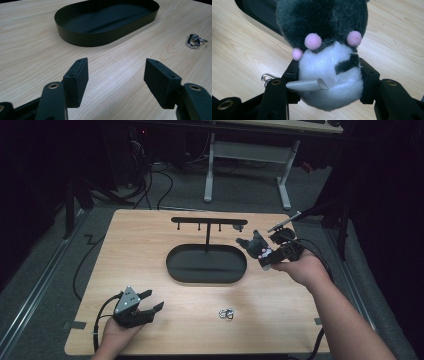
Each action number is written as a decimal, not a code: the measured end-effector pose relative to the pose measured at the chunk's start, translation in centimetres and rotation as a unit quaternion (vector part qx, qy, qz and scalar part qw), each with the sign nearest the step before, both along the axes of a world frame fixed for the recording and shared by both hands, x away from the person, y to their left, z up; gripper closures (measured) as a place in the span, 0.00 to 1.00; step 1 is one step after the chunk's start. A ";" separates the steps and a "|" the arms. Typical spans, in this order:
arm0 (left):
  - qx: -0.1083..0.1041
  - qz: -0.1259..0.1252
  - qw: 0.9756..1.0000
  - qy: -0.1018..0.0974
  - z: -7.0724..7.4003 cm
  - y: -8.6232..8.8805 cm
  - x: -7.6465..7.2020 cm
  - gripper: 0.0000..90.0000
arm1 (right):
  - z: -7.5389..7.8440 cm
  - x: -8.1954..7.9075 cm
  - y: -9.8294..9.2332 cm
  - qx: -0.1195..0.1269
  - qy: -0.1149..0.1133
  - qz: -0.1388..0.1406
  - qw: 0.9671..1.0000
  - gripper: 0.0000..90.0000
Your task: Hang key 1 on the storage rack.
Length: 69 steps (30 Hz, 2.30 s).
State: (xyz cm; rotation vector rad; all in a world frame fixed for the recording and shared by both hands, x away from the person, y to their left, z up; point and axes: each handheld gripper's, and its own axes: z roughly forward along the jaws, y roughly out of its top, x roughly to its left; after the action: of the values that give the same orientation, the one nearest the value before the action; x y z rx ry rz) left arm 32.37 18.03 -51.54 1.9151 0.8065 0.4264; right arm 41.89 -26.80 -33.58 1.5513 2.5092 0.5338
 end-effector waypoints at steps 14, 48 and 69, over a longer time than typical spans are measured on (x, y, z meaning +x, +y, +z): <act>-0.001 0.000 1.000 0.000 0.0 0.1 0.1 0.41 | 1.3 1.1 0.3 0.000 -0.004 -0.006 1.000 0.54; 0.004 -0.005 1.000 0.003 -0.1 0.0 0.1 0.41 | -0.9 2.3 -0.2 -0.009 -0.018 -0.046 0.999 0.54; 0.011 -0.010 1.000 0.003 -0.2 -0.2 0.1 0.41 | -6.6 3.4 1.9 0.004 -0.019 -0.041 0.999 0.52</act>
State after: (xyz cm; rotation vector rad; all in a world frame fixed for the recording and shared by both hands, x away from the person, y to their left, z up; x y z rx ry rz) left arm 32.51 17.84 -51.75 1.9449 0.7879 0.4190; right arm 45.25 -24.90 -40.21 1.6223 2.4082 0.5556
